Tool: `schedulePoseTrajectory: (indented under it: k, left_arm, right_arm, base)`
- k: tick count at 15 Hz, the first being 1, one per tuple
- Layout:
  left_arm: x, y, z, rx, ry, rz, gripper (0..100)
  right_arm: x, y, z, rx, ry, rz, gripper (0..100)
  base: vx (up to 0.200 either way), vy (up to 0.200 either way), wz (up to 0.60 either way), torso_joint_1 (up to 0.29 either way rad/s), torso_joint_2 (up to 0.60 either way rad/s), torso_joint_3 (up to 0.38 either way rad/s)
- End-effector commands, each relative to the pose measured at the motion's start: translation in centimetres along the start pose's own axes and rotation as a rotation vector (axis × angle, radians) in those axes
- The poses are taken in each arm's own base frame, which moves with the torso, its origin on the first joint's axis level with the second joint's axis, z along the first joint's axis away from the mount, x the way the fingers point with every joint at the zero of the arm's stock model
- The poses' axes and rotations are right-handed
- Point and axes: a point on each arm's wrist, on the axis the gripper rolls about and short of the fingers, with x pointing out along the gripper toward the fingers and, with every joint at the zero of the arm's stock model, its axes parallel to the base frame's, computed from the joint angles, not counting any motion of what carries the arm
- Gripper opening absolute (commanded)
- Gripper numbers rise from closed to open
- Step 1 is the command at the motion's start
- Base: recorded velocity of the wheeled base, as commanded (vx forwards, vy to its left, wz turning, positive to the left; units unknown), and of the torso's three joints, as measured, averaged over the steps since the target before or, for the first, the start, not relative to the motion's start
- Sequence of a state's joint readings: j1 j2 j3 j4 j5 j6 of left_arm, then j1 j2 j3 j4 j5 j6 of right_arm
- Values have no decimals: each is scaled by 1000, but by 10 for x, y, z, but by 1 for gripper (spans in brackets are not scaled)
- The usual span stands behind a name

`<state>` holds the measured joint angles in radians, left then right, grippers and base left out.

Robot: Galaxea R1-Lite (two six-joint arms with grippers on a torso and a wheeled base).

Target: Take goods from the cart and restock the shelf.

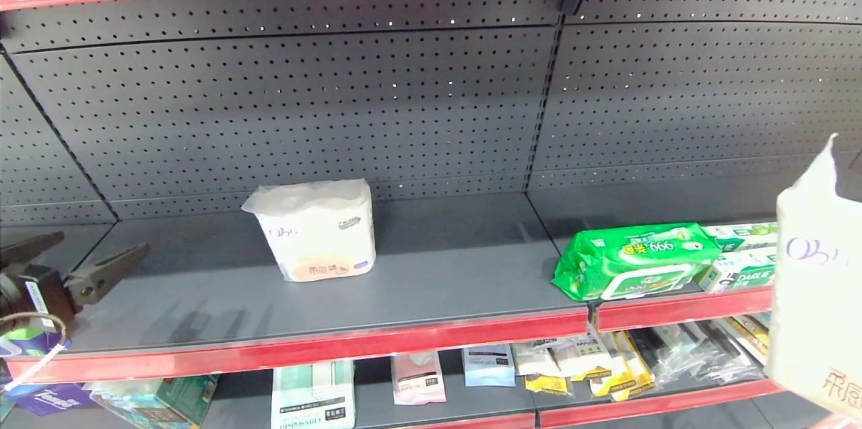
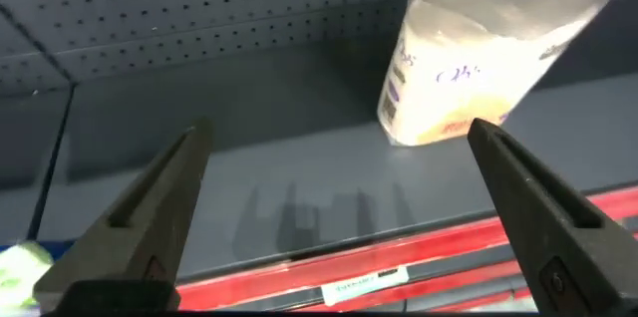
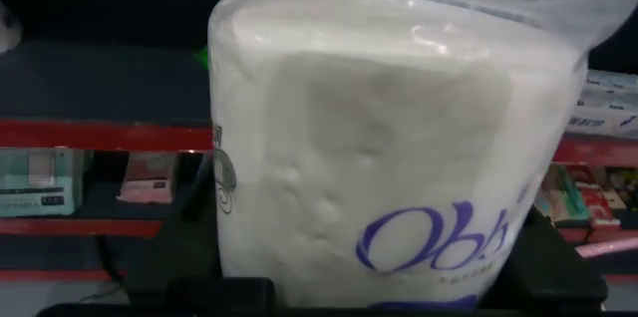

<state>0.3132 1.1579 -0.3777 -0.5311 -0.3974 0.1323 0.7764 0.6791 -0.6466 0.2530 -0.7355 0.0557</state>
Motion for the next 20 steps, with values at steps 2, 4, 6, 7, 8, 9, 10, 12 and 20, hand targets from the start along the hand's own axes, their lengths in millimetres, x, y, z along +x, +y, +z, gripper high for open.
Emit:
schedulePoseTrajectory:
  k: [2, 4, 6, 7, 8, 9, 10, 12, 20]
  left_arm:
    - [15, 4, -6, 22, 42, -70, 100]
    - [24, 6, -8, 68, 50, -163, 100]
    - [40, 15, -9, 146, 50, -253, 100]
    - [53, 23, -8, 189, 47, -292, 100]
    - [65, 30, -8, 217, 46, -327, 100]
    - [76, 35, -9, 241, 41, -361, 100]
    - [83, 39, -8, 250, 32, -383, 100]
    - [99, 45, -7, 248, 28, -411, 100]
    - [152, 59, -24, 261, -5, -601, 100]
  right_arm:
    - [26, 14, -17, -49, 121, -103, 0]
    - [31, 12, -20, -43, 143, -171, 0]
    - [32, 10, -18, -44, 153, -215, 0]
    - [33, 9, -18, -49, 157, -222, 0]
    - [33, 9, -17, -50, 155, -225, 0]
    - [33, 9, -15, -54, 149, -229, 0]
    - [32, 8, -14, -63, 145, -230, 0]
    - [32, 8, -12, -73, 141, -227, 0]
    - [30, 3, -6, -56, 130, -276, 0]
  base:
    - [0, 0, 0, 0, 0, 0]
    - [0, 0, 0, 0, 0, 0]
    - [0, 0, 0, 0, 0, 0]
    - [0, 0, 0, 0, 0, 0]
    - [0, 0, 0, 0, 0, 0]
    - [0, 0, 0, 0, 0, 0]
    - [0, 0, 0, 0, 0, 0]
    - [0, 0, 0, 0, 0, 0]
    - [0, 0, 0, 0, 0, 0]
